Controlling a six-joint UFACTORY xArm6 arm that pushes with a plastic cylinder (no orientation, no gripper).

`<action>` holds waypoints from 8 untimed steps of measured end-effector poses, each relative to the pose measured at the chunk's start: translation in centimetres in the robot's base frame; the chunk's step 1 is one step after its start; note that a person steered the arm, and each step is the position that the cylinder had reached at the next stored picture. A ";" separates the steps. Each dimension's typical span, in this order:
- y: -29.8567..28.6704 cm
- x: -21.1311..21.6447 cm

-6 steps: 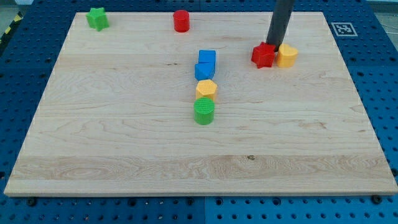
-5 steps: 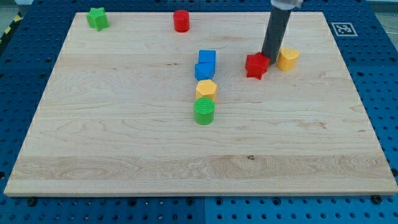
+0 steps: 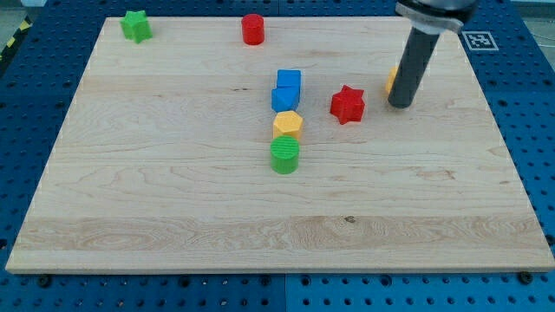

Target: Move the yellow heart top right to the board

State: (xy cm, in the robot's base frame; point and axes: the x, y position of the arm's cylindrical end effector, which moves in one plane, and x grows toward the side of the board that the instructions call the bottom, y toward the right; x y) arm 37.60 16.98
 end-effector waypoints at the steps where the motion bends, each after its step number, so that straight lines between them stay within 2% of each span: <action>1: -0.3 -3.2; 3: 0.1 -9.6; 4: 3.2 -9.9; 7: 4.0 -3.7; 8: 7.2 -3.1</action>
State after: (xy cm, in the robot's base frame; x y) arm 34.45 24.19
